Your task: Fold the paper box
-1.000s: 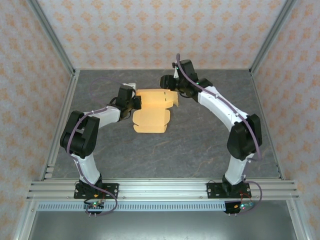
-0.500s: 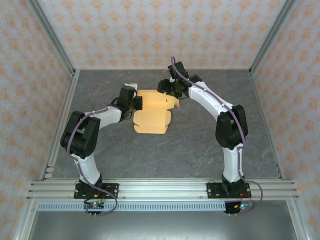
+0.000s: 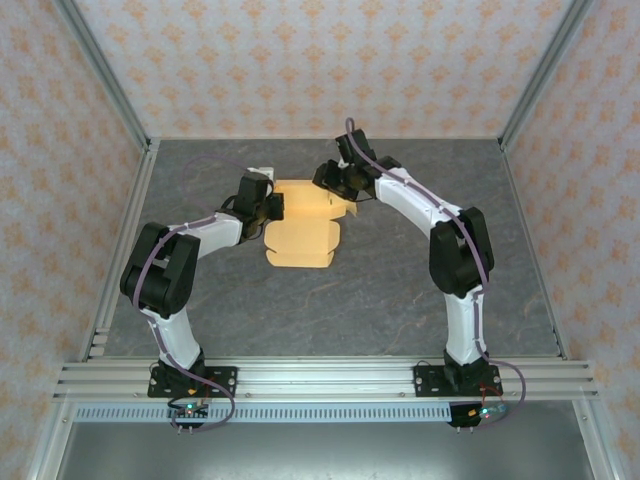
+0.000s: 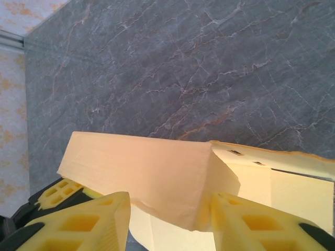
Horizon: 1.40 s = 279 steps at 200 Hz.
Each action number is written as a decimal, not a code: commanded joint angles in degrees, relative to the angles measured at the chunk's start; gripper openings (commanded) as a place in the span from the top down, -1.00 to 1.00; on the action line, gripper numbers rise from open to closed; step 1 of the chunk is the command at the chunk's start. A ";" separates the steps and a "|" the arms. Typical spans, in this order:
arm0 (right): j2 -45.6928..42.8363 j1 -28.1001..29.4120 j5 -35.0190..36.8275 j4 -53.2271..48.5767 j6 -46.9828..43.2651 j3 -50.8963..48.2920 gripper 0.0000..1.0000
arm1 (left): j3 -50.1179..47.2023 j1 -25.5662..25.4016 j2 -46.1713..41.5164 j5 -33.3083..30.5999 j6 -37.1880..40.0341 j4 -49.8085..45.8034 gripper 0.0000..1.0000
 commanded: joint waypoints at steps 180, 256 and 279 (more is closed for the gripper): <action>-5.42 -3.34 -1.56 11.13 6.11 -11.46 -0.09 | -0.17 -1.24 -2.27 -2.96 1.58 -1.48 1.00; -1.36 -1.29 -4.77 15.24 10.49 -9.81 0.02 | -0.09 -1.33 -2.46 -2.44 1.11 -1.38 1.00; -0.65 -1.26 -5.52 18.59 13.37 -10.23 0.22 | -0.26 -1.41 -2.56 -2.44 1.06 -1.38 1.00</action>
